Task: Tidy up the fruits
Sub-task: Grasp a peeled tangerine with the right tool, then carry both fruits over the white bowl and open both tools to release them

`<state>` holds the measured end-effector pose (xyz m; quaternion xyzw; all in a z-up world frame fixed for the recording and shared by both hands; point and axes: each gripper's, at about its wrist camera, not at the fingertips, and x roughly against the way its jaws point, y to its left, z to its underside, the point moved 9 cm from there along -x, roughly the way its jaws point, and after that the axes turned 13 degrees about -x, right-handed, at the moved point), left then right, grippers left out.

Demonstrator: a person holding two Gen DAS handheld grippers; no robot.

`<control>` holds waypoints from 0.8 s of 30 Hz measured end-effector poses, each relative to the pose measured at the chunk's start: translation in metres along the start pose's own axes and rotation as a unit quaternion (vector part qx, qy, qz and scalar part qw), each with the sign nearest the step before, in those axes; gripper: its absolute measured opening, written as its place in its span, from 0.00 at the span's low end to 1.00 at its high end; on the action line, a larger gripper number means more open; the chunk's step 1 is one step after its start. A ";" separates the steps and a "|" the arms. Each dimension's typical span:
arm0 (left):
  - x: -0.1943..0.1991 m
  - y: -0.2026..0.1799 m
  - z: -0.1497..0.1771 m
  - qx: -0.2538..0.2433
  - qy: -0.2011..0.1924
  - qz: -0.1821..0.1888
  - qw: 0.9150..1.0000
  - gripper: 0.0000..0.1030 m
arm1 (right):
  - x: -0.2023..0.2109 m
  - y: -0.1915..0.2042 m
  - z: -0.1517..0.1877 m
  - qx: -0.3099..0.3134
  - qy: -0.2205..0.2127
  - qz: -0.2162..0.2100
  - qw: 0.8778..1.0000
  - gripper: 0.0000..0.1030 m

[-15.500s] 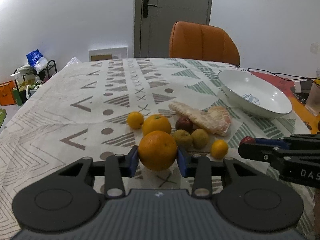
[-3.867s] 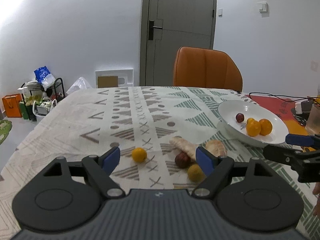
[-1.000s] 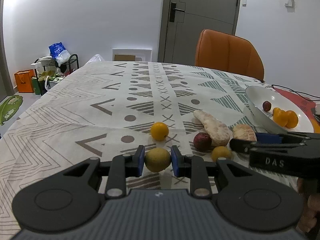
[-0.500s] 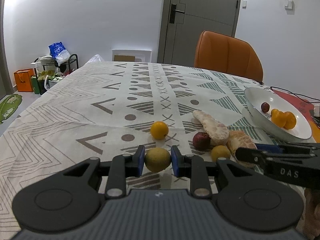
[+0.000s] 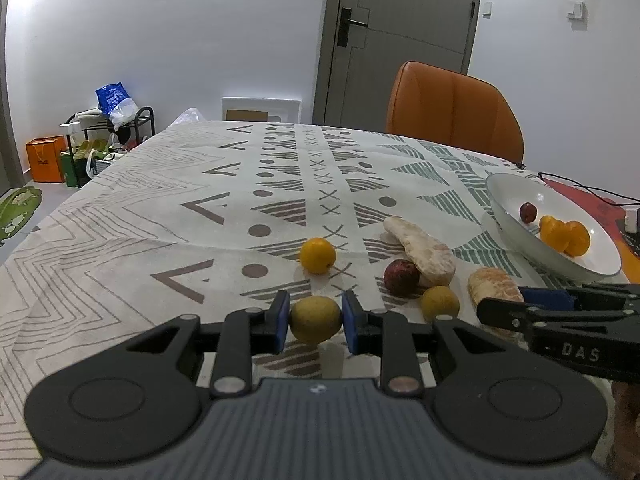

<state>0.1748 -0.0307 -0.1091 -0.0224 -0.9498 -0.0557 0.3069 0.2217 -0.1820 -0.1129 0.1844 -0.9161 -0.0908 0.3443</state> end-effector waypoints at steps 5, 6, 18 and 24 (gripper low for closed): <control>0.001 0.003 0.000 0.001 0.000 -0.006 1.000 0.26 | -0.006 0.004 0.000 0.014 -0.007 0.006 1.000 0.48; 0.001 0.003 0.000 0.001 0.000 -0.005 1.000 0.26 | -0.006 0.005 0.000 0.018 -0.008 0.007 1.000 0.47; 0.008 -0.014 -0.014 -0.015 -0.017 0.006 1.000 0.26 | 0.011 0.000 -0.011 0.011 -0.035 -0.011 0.999 0.19; 0.009 -0.023 -0.021 -0.022 -0.023 0.010 0.999 0.25 | 0.020 -0.002 -0.015 -0.002 -0.045 -0.022 0.999 0.18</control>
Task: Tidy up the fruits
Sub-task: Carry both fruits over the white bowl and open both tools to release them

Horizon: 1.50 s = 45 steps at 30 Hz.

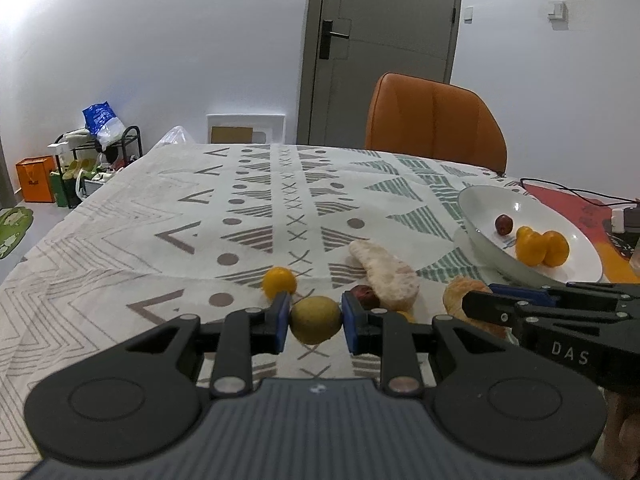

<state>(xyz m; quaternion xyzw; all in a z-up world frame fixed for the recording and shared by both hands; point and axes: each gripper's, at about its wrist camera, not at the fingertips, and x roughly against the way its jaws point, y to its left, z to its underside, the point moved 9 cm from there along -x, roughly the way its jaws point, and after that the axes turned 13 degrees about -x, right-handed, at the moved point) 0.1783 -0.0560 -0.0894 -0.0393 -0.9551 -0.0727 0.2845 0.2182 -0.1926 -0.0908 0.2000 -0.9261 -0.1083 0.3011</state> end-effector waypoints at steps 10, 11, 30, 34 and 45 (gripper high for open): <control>0.003 -0.013 -0.017 -0.009 -0.017 0.006 1.000 0.25 | 0.018 -0.006 -0.019 -0.014 -0.034 -0.005 0.999 0.18; 0.004 -0.015 -0.018 -0.010 -0.019 0.007 1.000 0.25 | 0.020 -0.007 -0.021 -0.014 -0.038 -0.003 0.999 0.18; -0.004 -0.062 -0.045 -0.041 -0.041 0.045 0.997 0.25 | 0.043 -0.042 -0.039 -0.033 -0.076 0.027 0.996 0.18; -0.007 -0.073 -0.048 -0.047 -0.043 0.053 0.997 0.25 | 0.045 -0.052 -0.042 -0.039 -0.080 0.035 0.995 0.18; -0.020 -0.099 -0.056 -0.063 -0.045 0.072 0.994 0.26 | 0.050 -0.084 -0.045 -0.060 -0.091 0.057 0.992 0.18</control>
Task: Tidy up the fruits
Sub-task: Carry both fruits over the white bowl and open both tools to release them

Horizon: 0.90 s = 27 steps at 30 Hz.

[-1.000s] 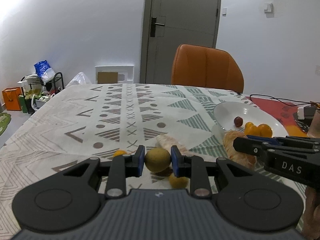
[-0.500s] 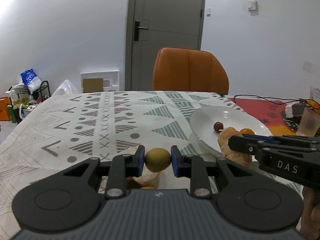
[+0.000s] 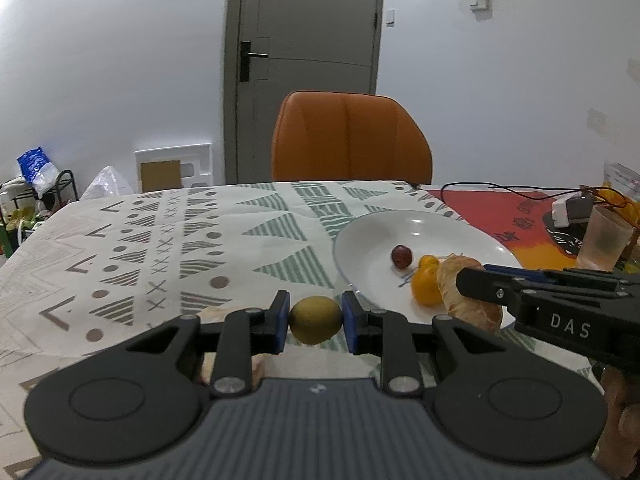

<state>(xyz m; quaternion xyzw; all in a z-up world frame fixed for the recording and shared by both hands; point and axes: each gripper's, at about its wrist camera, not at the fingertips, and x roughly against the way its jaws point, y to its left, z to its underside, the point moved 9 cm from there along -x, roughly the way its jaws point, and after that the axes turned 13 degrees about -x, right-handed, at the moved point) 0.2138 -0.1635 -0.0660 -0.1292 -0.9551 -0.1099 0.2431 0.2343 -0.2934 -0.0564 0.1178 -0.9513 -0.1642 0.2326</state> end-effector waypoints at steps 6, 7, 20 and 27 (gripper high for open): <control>-0.010 -0.016 -0.011 -0.010 -0.006 0.013 1.000 0.25 | -0.001 -0.017 -0.006 -0.012 -0.010 0.013 1.000 0.18; -0.012 -0.019 -0.013 -0.013 -0.008 0.014 1.000 0.25 | -0.001 -0.019 -0.007 -0.014 -0.012 0.015 1.000 0.18; -0.043 -0.054 -0.033 -0.040 -0.011 0.038 0.998 0.26 | -0.001 -0.041 0.003 -0.038 -0.004 0.037 0.999 0.31; -0.050 -0.053 -0.030 -0.039 0.003 0.029 0.999 0.29 | -0.001 -0.042 0.009 -0.048 -0.002 0.025 0.999 0.31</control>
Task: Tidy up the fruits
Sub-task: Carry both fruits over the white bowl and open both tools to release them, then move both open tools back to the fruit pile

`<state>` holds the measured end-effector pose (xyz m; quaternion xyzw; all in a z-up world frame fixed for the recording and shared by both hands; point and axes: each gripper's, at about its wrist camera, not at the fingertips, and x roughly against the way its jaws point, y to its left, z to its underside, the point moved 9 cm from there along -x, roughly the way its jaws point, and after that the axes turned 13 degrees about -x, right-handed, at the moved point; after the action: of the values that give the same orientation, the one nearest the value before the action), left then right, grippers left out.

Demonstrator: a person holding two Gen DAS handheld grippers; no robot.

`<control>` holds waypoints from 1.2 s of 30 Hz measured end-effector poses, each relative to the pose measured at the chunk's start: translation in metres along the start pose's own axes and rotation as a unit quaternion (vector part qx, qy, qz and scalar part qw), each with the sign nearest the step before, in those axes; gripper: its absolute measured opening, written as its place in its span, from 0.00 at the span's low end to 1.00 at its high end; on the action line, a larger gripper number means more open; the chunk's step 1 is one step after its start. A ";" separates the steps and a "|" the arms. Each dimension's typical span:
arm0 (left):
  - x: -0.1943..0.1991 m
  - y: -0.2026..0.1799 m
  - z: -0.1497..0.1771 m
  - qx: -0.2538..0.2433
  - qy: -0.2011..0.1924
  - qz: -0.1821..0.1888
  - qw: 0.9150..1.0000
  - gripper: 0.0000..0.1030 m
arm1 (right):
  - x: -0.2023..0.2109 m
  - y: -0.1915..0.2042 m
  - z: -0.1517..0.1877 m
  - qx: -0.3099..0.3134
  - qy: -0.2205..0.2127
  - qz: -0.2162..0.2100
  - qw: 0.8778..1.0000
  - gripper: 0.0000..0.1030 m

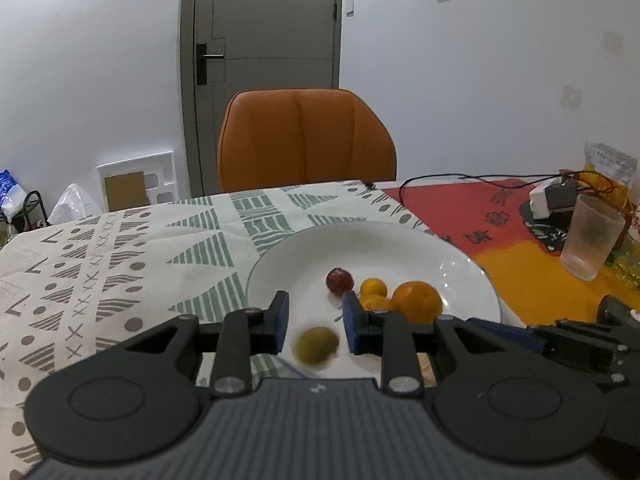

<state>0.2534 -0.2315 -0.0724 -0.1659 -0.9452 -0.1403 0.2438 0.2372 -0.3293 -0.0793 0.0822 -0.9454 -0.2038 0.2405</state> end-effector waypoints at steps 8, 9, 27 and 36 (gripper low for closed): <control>0.007 0.016 0.014 0.011 0.017 -0.020 1.000 0.30 | 0.000 0.004 0.000 -0.004 -0.005 -0.009 1.000 0.39; 0.009 0.018 0.015 0.014 0.018 -0.024 0.999 0.32 | 0.000 0.006 0.001 -0.002 -0.005 -0.010 1.000 0.41; 0.054 0.076 0.045 0.040 0.025 -0.089 0.995 0.72 | -0.003 0.051 0.011 0.019 0.000 -0.048 0.999 0.61; 0.075 0.103 0.062 0.051 0.026 -0.116 0.992 0.80 | -0.006 0.073 0.020 0.031 0.008 -0.065 0.997 0.73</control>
<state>0.2058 -0.0982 -0.0674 -0.0391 -0.9571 -0.1238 0.2590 0.2283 -0.2547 -0.0668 0.1525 -0.9422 -0.1886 0.2312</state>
